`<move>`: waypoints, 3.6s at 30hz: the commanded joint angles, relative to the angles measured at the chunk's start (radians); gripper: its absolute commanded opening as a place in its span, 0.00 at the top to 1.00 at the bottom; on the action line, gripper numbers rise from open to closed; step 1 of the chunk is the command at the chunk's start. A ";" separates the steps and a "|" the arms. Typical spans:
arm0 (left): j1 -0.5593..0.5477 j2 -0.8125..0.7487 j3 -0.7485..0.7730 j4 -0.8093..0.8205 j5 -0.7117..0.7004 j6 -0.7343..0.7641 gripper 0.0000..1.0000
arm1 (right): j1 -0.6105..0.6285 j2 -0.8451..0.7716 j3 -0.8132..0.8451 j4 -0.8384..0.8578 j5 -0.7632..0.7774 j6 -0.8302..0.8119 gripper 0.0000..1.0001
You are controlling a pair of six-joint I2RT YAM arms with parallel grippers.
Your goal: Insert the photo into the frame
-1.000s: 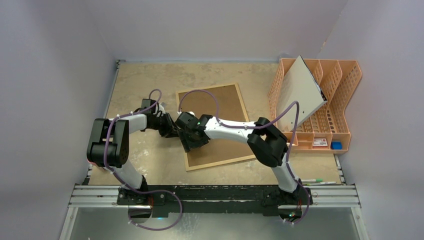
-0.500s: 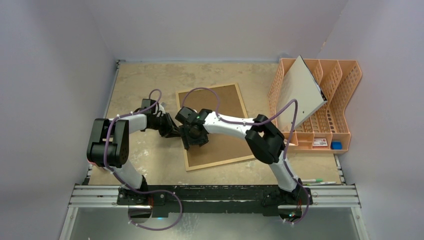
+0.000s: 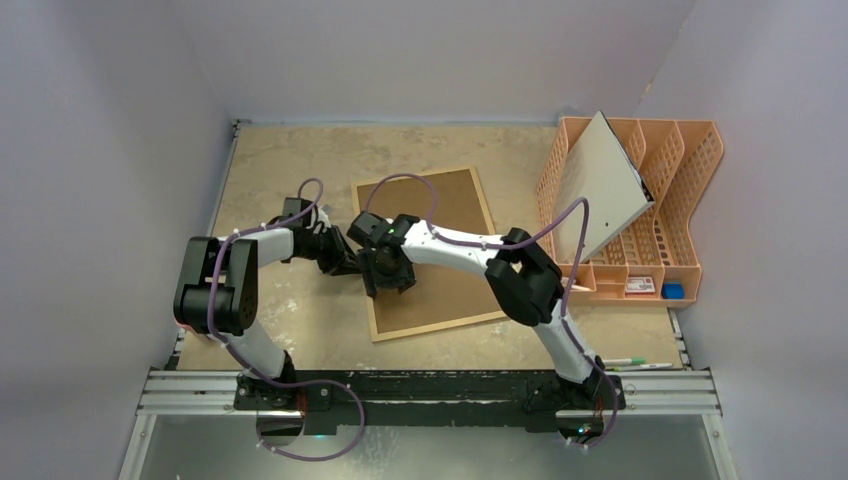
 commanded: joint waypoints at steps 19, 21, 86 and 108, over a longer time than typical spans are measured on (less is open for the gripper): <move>-0.006 0.062 -0.053 -0.147 -0.196 0.056 0.84 | -0.010 0.110 -0.169 0.151 0.104 0.025 0.38; -0.006 0.062 -0.053 -0.149 -0.196 0.056 0.84 | -0.009 0.127 -0.152 0.144 0.148 0.030 0.38; -0.006 0.078 -0.033 -0.165 -0.198 0.061 0.84 | 0.081 0.307 -0.117 -0.015 0.309 0.107 0.40; -0.003 -0.060 0.060 -0.020 -0.137 -0.087 0.64 | -0.348 -0.305 -0.286 0.329 0.469 -0.102 0.29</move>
